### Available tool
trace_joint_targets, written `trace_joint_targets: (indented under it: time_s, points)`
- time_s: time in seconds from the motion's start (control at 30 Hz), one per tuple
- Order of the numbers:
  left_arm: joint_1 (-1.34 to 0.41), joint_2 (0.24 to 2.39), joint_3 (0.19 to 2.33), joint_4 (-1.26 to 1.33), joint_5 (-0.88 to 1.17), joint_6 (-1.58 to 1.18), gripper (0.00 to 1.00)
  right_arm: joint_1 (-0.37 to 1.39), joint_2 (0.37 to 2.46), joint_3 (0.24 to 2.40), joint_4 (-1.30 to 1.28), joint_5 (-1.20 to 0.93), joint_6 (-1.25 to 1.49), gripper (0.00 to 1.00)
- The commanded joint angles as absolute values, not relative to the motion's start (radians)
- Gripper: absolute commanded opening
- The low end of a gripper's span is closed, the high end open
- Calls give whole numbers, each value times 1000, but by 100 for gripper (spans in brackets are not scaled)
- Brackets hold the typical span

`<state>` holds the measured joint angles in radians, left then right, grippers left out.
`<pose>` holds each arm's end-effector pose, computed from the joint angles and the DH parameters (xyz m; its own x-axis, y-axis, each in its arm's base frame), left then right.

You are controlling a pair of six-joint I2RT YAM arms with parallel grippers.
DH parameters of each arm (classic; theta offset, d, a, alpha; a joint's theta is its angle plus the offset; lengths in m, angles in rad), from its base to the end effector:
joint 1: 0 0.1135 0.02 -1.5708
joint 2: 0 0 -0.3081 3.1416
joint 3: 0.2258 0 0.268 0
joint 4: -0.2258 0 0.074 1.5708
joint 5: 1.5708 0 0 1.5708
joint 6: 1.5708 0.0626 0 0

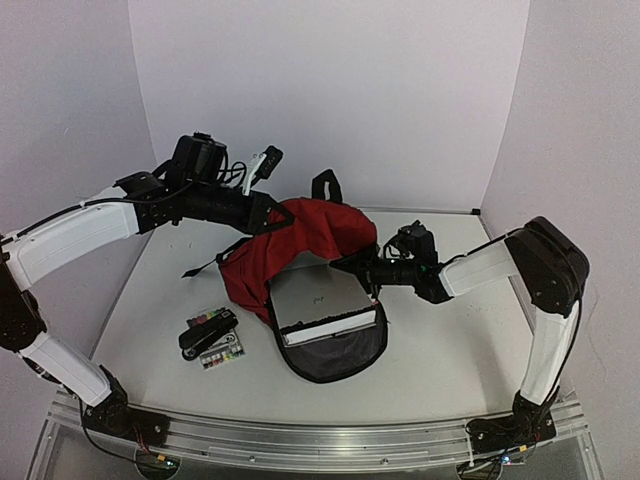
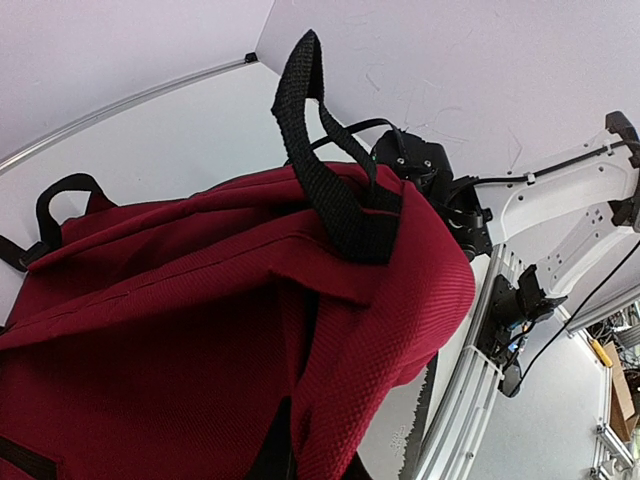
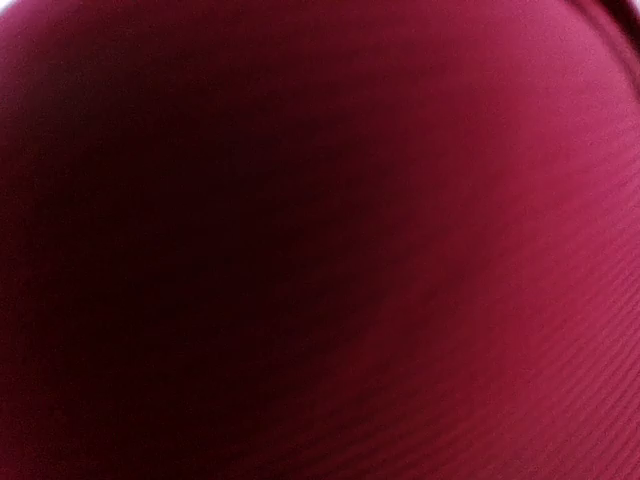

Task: Pack the student bag
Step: Place the book in the student bag.

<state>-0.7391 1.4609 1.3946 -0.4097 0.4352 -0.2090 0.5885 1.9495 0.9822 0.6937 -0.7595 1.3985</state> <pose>0.2535 -0.2668 0.4024 -0.5155 0.2153 -0.8294 0.7982 0.4727 -0.3734 0.3475 0.2837 0.1865 -0.9784 0.2060 0.0182 0.0579 0.1881 0.9804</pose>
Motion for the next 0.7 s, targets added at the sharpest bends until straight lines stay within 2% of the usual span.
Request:
trace_joint_targets:
  time_s: [0.0, 0.33, 0.67]
  points:
    - [-744, 1421, 1452, -191, 509, -261, 0, 588, 2040, 993, 533, -613, 1429, 31]
    - [-743, 1375, 1341, -123, 488, -305, 0, 571, 2082, 1037, 546, -524, 1387, 46]
    - [-738, 1367, 1282, -115, 430, -353, 0, 548, 1994, 1039, 427, -354, 1133, 47]
